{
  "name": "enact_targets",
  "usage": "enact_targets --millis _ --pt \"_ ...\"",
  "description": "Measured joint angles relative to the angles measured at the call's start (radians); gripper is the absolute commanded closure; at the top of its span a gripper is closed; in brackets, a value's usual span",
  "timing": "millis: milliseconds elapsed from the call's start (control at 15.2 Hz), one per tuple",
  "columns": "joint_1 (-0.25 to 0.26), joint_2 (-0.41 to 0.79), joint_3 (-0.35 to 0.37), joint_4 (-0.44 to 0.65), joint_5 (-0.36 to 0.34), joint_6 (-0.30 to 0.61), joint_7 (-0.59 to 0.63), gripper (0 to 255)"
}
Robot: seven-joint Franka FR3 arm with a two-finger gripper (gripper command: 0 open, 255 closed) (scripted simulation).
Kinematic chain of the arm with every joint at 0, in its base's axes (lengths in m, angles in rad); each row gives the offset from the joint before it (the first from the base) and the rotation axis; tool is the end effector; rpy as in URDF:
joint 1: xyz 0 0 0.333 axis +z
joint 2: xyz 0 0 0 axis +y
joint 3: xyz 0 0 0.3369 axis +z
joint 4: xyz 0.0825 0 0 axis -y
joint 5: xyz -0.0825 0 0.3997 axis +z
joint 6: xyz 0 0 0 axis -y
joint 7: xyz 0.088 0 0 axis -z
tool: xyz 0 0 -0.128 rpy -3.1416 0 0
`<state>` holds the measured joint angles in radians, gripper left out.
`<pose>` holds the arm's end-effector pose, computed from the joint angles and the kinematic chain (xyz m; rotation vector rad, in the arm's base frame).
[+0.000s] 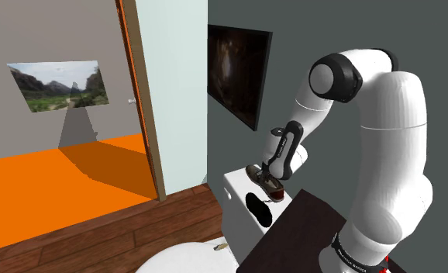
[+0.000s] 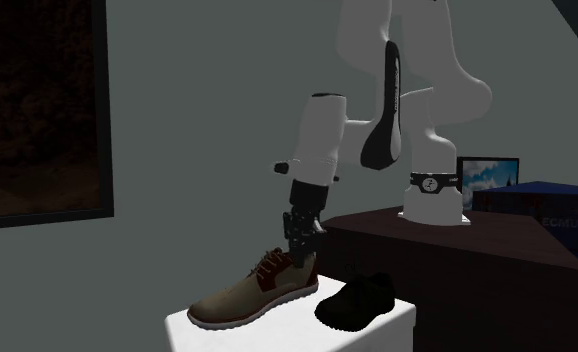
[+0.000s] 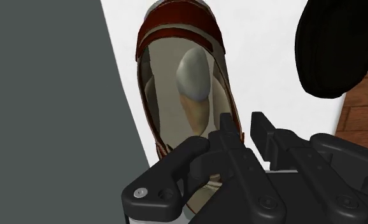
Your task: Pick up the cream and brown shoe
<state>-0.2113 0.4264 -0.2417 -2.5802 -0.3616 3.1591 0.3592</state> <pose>0.4156 -0.1808 0.1096 2.9424 -0.6289 0.2088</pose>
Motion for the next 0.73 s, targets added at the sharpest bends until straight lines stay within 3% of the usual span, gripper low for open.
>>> enact_targets --millis 726 --pt "-0.042 -0.191 0.044 -0.05 0.015 -0.147 -0.043 255"
